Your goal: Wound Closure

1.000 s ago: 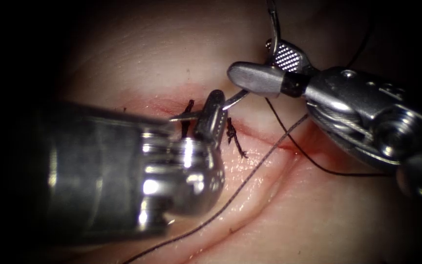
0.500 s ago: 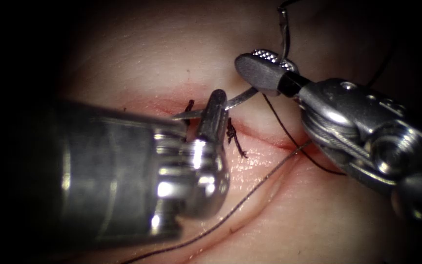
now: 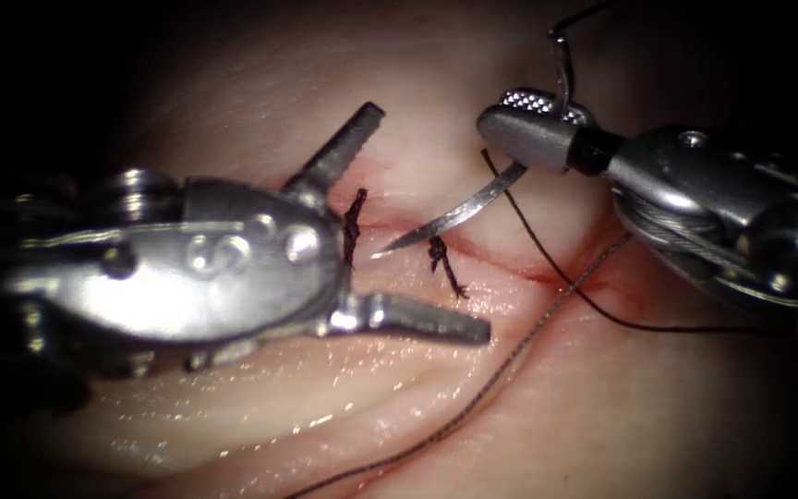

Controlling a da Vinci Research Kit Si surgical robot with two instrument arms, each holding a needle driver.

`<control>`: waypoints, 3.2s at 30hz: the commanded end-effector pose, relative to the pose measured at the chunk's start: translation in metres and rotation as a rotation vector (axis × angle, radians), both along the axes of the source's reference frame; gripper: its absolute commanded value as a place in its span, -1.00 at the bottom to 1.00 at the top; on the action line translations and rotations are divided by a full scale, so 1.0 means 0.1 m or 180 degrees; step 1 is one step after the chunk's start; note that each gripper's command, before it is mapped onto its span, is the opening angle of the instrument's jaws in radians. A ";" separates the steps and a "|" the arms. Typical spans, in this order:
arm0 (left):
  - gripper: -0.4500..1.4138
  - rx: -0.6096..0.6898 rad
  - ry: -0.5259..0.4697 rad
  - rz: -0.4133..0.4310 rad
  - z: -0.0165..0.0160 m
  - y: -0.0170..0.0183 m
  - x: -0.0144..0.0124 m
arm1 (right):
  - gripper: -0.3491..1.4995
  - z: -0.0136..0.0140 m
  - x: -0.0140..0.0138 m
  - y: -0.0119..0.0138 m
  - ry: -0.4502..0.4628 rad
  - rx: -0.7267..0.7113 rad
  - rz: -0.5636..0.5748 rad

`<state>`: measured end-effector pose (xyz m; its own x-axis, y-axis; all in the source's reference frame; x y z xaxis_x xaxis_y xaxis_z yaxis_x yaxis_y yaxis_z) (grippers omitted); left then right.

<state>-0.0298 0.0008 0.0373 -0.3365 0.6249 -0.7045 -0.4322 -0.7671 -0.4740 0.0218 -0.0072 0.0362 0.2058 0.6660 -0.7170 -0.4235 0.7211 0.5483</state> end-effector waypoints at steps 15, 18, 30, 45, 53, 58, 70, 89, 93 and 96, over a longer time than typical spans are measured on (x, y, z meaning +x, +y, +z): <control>0.68 0.1258 -0.0549 0.0424 0.048 0.024 -0.004 | -1.00 -0.004 -0.026 0.009 0.0564 -0.0872 -0.0358; 0.68 0.1375 -0.0638 0.0519 0.058 0.026 -0.009 | -1.00 -0.005 -0.025 0.009 0.0665 -0.0963 -0.0425; 0.62 0.1588 -0.0597 0.0660 0.107 0.042 -0.020 | -1.00 -0.015 -0.023 0.007 0.0913 -0.1314 -0.0685; 0.44 0.1953 -0.0802 0.0879 0.118 0.028 -0.048 | -1.00 -0.017 -0.006 0.000 0.0948 -0.1607 -0.0888; -1.00 0.2197 -0.0708 0.0858 0.130 0.033 -0.036 | -1.00 -0.018 -0.006 -0.001 0.0948 -0.1626 -0.0903; -1.00 0.2396 -0.0776 0.0747 0.131 0.033 -0.036 | -0.89 -0.022 -0.001 -0.007 0.0909 -0.1545 -0.0791; -1.00 0.2010 -0.1355 0.0130 0.122 0.023 -0.046 | 0.36 -0.027 -0.002 -0.008 0.0710 -0.1303 -0.0041; -1.00 0.1998 -0.1354 0.0124 0.120 0.015 -0.045 | -1.00 -0.040 -0.004 -0.015 0.0335 -0.2097 -0.0275; -1.00 0.2012 -0.1368 0.0143 0.117 0.014 -0.045 | -1.00 -0.040 -0.007 -0.016 0.0250 -0.2156 -0.0284; -0.08 0.1968 -0.1321 0.0063 0.110 0.015 -0.046 | -1.00 -0.038 -0.019 -0.015 0.0207 -0.2340 -0.0355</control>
